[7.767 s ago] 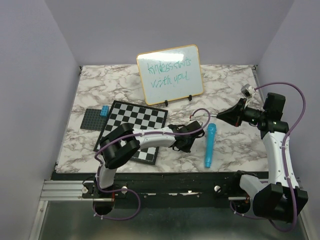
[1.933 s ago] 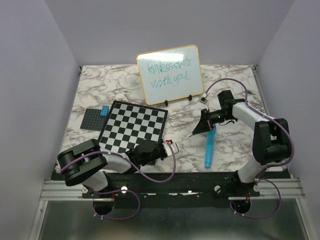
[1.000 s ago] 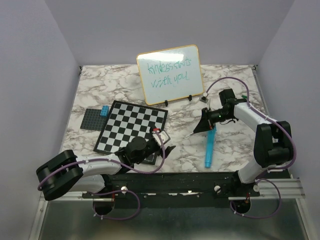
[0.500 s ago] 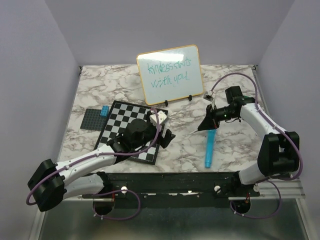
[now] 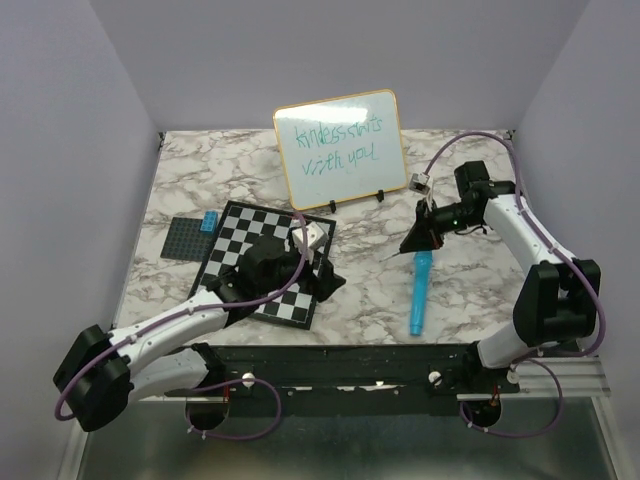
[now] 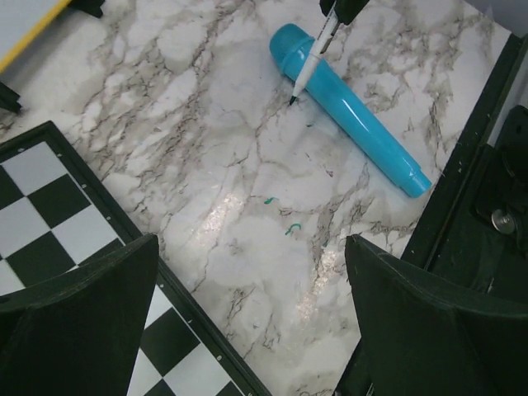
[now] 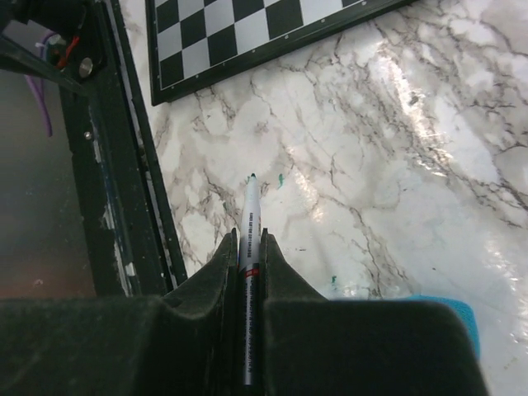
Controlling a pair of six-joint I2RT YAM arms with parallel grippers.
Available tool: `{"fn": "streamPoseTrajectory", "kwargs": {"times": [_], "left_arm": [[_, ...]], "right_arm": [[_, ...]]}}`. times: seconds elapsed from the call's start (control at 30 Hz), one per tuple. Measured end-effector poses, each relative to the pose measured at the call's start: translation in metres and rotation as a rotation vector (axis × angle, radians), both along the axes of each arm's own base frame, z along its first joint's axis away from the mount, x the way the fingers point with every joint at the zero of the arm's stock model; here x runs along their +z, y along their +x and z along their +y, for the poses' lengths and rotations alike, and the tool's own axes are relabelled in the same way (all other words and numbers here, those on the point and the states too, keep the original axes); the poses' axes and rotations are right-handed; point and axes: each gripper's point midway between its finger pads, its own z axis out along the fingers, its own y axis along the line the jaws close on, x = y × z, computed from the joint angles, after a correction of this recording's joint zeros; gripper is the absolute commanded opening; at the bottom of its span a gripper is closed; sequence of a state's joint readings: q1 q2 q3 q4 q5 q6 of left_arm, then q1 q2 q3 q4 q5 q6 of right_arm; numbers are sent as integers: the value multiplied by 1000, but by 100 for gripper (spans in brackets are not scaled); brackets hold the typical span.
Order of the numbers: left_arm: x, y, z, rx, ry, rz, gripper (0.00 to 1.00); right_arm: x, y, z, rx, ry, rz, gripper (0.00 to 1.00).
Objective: Write a sentence on the whiteboard
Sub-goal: Pass from the right arm to the left
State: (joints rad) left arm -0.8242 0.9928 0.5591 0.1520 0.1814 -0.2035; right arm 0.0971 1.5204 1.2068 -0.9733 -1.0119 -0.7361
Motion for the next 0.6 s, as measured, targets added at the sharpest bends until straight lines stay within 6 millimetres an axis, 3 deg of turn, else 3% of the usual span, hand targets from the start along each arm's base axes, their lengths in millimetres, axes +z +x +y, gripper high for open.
{"fn": "streamPoseTrajectory", "kwargs": {"times": [0.17,0.33,0.6], "left_arm": [[-22,1,-25,-141,4,110,99],[-9,4,-67,-333,-56,170,95],[-6,3,-100,-485,-50,211,84]], "right_arm": [[-10,-11,5,66,39,53,1],[-6,-28,14,150,86,43,2],[0,-39,22,213,128,22,4]]}}
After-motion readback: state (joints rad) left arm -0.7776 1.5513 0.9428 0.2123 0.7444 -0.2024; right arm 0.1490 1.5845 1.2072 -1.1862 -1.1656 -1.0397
